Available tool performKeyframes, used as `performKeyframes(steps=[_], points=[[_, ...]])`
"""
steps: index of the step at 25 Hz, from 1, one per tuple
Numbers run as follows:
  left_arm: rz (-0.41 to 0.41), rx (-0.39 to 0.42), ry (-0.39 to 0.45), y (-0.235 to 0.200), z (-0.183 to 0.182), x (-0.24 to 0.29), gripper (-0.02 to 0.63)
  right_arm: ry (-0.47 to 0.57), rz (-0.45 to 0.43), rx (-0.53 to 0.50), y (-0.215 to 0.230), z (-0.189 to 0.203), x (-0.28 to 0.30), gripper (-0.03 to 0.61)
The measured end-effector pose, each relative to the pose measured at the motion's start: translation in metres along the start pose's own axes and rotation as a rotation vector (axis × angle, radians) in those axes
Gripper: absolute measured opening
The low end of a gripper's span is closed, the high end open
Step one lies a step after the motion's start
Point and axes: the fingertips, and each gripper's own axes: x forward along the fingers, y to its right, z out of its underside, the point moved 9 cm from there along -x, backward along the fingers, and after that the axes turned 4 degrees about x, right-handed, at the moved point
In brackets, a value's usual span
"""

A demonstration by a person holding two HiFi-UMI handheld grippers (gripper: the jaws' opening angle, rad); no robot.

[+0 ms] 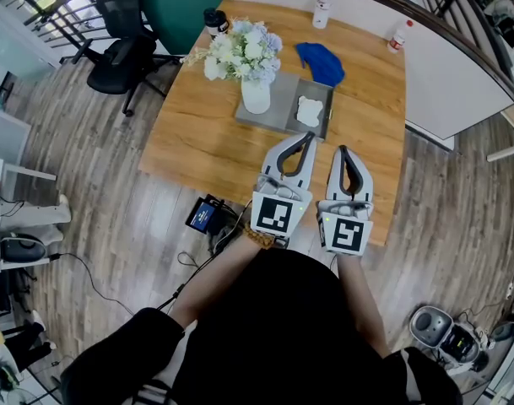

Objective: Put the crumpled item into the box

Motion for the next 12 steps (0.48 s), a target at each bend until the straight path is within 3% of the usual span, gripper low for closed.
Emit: performKeyframes(steps=[12], points=[[0.010,0.003,-0.001,0.0055,-0.0016,-0.0007,0.023,-0.005,0.017,0.009,0.0063,0.0017,-0.0039,-0.008]])
